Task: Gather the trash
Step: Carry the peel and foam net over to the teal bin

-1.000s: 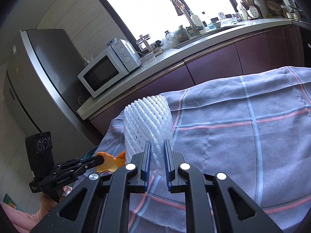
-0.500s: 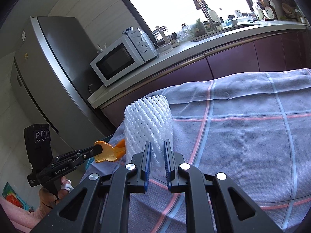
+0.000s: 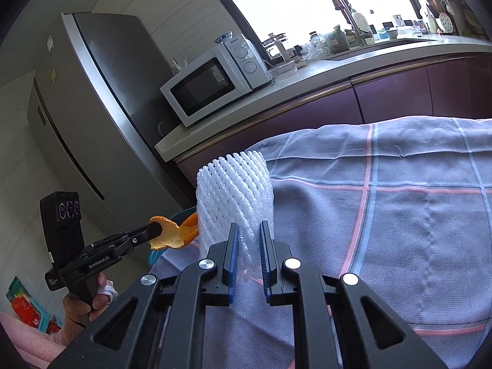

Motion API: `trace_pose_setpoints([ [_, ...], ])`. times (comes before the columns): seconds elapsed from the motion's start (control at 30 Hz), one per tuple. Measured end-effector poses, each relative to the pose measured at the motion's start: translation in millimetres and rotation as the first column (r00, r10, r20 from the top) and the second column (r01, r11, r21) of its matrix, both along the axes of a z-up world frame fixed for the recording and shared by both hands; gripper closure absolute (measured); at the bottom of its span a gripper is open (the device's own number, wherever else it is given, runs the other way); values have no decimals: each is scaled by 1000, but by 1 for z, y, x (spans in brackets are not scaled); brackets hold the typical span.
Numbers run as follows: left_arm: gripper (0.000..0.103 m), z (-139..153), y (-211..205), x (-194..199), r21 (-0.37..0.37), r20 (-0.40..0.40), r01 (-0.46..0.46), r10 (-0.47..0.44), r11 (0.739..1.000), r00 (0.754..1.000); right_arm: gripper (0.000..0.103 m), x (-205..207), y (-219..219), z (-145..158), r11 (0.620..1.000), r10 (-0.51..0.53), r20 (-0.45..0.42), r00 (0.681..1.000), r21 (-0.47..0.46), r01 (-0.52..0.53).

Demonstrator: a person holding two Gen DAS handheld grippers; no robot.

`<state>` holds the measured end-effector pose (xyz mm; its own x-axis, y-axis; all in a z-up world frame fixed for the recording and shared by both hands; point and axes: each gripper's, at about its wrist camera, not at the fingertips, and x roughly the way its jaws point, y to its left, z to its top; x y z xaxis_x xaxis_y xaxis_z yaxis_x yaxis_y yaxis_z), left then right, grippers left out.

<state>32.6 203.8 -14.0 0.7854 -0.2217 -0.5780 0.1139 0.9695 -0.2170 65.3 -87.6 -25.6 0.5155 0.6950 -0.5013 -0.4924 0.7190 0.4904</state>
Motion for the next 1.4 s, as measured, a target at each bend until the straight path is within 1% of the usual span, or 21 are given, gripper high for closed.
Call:
trace_pose_setpoints([
  [0.6,98,6,46,-24,-5,12,-99,99,995,995,91,2,48,3,995,95,-1,995,-4,-95],
  [0.93,98,2,76,-31,-5,8,-159,159,987,987,91,7,80,2,987,157,-8,987,-13,-158],
  [1.4,98,0,105,-41,-1,10,-225,225,974,974,91,14,115,3,973,230,-16,973,-33,-230],
])
